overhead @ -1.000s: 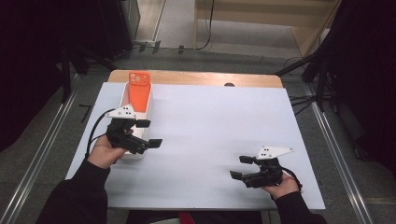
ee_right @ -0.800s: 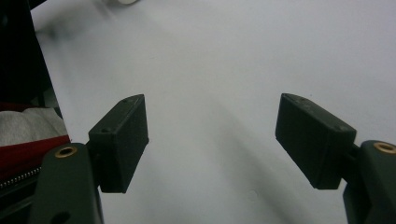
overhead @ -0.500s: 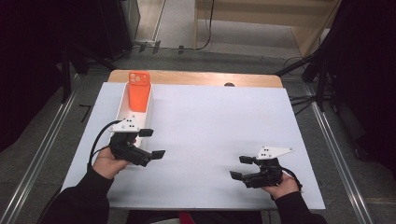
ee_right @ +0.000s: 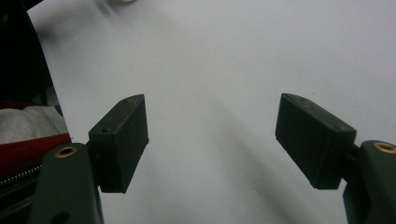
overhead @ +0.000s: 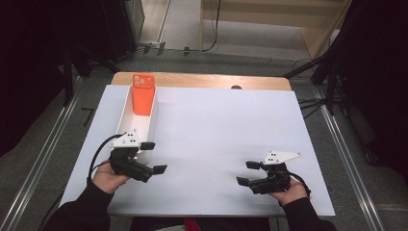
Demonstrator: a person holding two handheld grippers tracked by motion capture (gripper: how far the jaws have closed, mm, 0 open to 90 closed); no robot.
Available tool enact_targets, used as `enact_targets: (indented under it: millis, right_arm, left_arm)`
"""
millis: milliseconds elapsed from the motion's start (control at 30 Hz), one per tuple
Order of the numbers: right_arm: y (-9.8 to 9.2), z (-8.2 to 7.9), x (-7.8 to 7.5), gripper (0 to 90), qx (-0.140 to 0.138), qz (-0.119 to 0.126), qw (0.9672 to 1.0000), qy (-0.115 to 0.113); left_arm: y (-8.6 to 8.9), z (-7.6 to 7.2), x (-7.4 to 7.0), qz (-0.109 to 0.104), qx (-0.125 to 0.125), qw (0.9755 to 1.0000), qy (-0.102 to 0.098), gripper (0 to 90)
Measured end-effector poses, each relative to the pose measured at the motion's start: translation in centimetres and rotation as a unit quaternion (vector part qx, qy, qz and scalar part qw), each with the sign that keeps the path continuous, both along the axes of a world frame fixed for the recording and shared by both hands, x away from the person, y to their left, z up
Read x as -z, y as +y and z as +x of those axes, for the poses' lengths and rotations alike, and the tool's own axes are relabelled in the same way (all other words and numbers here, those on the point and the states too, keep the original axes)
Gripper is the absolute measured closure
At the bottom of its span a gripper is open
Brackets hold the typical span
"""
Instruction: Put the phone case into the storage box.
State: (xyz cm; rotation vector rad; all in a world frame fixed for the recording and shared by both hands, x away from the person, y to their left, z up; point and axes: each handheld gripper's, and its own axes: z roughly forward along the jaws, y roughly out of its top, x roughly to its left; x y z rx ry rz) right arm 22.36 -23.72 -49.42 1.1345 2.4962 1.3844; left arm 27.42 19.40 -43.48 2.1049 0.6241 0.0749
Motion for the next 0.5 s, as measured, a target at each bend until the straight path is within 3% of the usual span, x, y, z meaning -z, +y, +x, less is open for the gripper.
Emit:
enact_targets:
  millis: [500]
  right_arm:
    - [0.0, 0.0, 0.0, 24.1, 0.003, 0.001, 1.0000, 0.000]
  left_arm:
    - [0.2, -1.4, 1.2, 0.014, 0.005, 0.9998, 0.014, 7.1]
